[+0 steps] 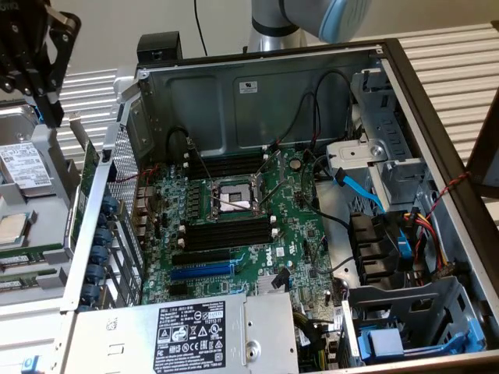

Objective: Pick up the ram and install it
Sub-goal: 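Reach for the ram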

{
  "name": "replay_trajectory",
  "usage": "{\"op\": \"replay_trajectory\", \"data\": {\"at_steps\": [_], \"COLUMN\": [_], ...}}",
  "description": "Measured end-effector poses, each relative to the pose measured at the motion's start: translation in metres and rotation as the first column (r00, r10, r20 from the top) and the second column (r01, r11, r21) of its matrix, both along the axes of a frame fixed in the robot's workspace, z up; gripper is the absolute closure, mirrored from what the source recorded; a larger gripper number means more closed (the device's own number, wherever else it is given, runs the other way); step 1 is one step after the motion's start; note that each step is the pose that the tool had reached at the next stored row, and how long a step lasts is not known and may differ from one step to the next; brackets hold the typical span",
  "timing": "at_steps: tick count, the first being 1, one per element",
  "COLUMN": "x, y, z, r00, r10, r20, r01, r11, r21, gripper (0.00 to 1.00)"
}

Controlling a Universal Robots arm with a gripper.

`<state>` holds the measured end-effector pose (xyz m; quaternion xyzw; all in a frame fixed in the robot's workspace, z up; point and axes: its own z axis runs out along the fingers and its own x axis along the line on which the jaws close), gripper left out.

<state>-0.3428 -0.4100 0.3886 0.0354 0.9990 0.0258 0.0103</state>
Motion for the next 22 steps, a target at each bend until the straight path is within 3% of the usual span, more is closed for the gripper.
{"op": "replay_trajectory", "data": {"at_steps": [20,22], "x": [-0.051,-0.055], "y": [0.0018,0.0018], "z": [-0.0047,-0.0049], "r00": [1.0,1.0], "r10": [0.0,0.0], "r20": [-0.0014,-0.0036], "r01": [0.0,0.0], "r11": [1.0,1.0], "r21": [-0.0001,0.0007], "gripper": [0.89,0.89]}}
